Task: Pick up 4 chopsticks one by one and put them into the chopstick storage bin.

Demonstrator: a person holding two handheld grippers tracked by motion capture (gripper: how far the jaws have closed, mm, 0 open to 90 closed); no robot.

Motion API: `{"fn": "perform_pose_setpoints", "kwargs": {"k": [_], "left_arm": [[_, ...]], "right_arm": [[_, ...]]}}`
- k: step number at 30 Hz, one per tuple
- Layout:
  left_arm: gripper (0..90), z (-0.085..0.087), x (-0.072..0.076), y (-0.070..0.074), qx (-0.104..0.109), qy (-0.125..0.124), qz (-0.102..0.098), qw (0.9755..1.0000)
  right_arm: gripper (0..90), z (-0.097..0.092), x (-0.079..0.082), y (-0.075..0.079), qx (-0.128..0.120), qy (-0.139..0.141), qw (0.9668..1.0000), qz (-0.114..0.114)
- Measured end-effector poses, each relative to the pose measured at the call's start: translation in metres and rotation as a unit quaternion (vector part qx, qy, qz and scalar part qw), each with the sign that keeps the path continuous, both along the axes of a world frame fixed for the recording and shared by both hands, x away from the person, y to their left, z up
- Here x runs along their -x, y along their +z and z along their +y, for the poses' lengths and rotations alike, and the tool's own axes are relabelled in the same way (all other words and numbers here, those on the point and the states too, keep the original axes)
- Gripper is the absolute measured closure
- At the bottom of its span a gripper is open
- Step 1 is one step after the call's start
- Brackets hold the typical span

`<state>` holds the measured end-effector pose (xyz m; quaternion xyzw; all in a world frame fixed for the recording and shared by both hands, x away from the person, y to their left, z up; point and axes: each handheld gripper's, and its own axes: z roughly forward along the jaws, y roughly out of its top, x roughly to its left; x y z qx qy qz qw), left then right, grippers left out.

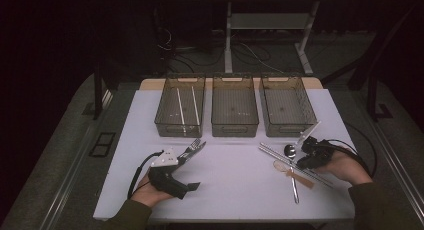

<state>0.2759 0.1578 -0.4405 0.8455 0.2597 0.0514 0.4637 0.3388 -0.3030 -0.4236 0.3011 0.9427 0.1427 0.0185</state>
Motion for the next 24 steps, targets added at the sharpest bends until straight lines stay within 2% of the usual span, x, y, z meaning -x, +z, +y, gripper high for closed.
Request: {"fn": "perform_pose_setpoints", "kwargs": {"k": [3, 7, 12, 19, 24], "left_arm": [[0.0, 0.000, 0.001, 0.000, -0.001, -0.001, -0.001, 1.0000], [0.0, 0.000, 0.000, 0.000, 0.000, 0.000, -0.001, 1.0000], [0.0, 0.000, 0.000, 0.001, 0.001, 0.000, -0.002, 1.0000], [0.0, 0.001, 0.000, 0.001, 0.002, 0.000, -0.002, 1.0000], [0.0, 0.001, 0.001, 0.001, 0.002, 0.000, -0.003, 1.0000]], "right_arm": [[84.4, 0.004, 0.000, 0.001, 0.013, -0.005, 0.9999, 0.002], [85.2, 0.007, 0.001, 0.001, 0.027, 0.006, 0.9996, -0.007], [85.6, 0.006, 0.003, 0.001, 0.024, 0.021, 0.9994, -0.016], [85.6, -0.007, 0.004, 0.001, -0.021, 0.010, 0.9995, -0.023], [85.6, -0.015, 0.007, 0.009, -0.069, 0.002, 0.9969, -0.036]]}}
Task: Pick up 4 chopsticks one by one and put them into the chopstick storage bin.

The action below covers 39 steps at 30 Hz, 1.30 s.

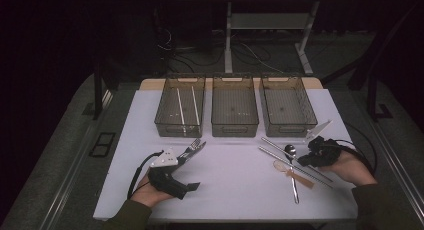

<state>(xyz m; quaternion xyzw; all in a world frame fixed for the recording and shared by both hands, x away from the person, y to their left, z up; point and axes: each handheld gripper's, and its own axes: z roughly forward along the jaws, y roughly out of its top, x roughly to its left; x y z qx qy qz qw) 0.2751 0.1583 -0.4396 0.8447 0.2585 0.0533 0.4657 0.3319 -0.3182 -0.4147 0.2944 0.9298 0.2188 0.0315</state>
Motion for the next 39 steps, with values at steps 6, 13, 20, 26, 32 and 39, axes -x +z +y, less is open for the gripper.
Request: {"fn": "perform_pose_setpoints", "kwargs": {"k": [6, 13, 20, 26, 32, 39], "left_arm": [[0.0, 0.000, 0.000, 0.000, 0.001, 0.001, 0.000, 1.0000], [0.0, 0.000, 0.000, 0.000, 0.001, 0.000, 0.000, 1.0000], [0.0, 0.000, 0.000, 0.000, 0.003, 0.001, 0.001, 1.0000], [0.0, 0.000, 0.000, 0.000, 0.004, 0.002, 0.002, 1.0000], [0.0, 0.001, -0.001, 0.000, 0.004, 0.004, 0.001, 1.0000], [0.0, 0.000, 0.000, 0.000, 0.002, 0.004, 0.000, 1.0000]], "right_arm": [[85.6, -0.008, 0.002, 0.008, -0.059, -0.015, 0.9980, -0.019], [85.5, -0.013, 0.003, 0.014, -0.112, -0.029, 0.9926, -0.036], [85.5, -0.010, 0.007, 0.018, -0.161, -0.044, 0.9835, -0.069], [85.5, -0.007, 0.007, 0.020, -0.188, -0.056, 0.9769, -0.085], [85.5, 0.001, 0.004, 0.025, -0.212, -0.067, 0.9702, -0.098], [85.5, 0.014, 0.001, 0.027, -0.225, -0.071, 0.9656, -0.109]]}}
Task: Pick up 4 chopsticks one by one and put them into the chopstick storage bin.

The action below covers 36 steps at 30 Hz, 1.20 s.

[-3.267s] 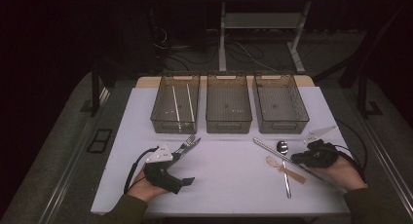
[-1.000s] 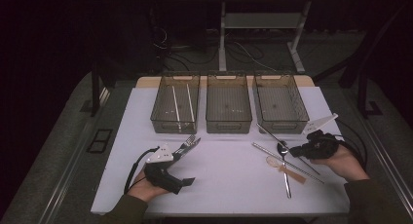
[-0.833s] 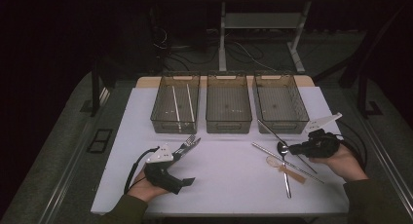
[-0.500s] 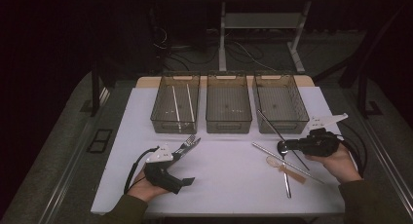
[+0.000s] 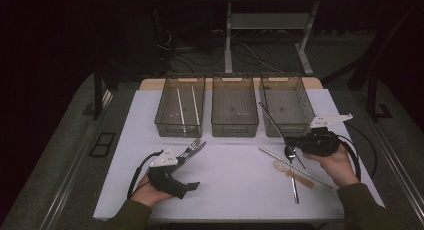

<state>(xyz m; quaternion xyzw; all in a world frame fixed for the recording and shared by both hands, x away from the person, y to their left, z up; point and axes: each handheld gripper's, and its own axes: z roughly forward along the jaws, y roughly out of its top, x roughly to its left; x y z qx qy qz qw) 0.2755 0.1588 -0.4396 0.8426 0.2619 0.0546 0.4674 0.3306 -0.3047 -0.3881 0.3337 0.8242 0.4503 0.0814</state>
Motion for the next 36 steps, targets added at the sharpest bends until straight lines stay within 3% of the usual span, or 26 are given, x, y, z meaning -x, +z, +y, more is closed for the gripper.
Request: {"fn": "perform_pose_setpoints", "kwargs": {"k": [25, 36], "left_arm": [[0.0, 0.000, 0.001, 0.001, 0.006, 0.001, 0.001, 1.0000], [0.0, 0.000, 0.002, 0.002, 0.012, 0.001, 0.004, 0.9999]], "right_arm": [[85.5, 0.067, -0.025, 0.009, -0.046, 0.001, 0.9987, -0.021], [85.5, 0.098, -0.039, 0.019, -0.045, 0.008, 0.9987, -0.023]]}}
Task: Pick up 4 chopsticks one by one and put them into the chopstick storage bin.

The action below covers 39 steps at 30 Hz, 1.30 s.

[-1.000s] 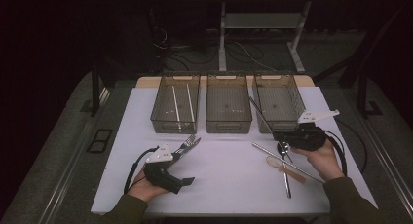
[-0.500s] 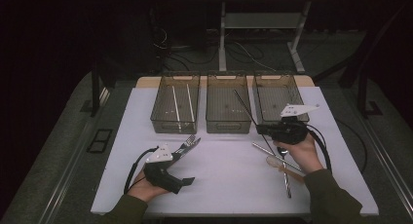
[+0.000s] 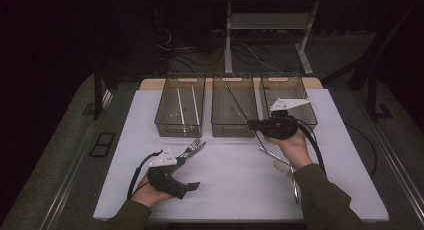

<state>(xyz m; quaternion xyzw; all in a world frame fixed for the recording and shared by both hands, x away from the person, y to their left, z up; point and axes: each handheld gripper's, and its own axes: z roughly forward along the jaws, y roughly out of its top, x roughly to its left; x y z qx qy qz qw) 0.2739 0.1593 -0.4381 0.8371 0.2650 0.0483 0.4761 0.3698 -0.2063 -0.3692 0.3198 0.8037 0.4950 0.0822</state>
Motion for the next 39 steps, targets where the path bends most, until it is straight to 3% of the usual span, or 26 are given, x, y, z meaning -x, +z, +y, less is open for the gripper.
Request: {"fn": "perform_pose_setpoints", "kwargs": {"k": [17, 31, 39], "left_arm": [[0.0, -0.001, -0.001, 0.000, 0.001, -0.005, 0.000, 1.0000], [0.0, 0.000, -0.001, 0.000, 0.002, -0.005, 0.001, 1.0000], [0.0, 0.000, -0.001, 0.000, 0.008, -0.007, 0.001, 0.9999]], "right_arm": [[85.5, 0.054, -0.030, 0.021, 0.000, -0.007, 0.9999, -0.007], [85.5, 0.114, -0.061, 0.036, 0.000, -0.014, 0.9998, -0.015], [85.5, 0.147, -0.080, 0.039, -0.013, -0.027, 0.9994, -0.016]]}}
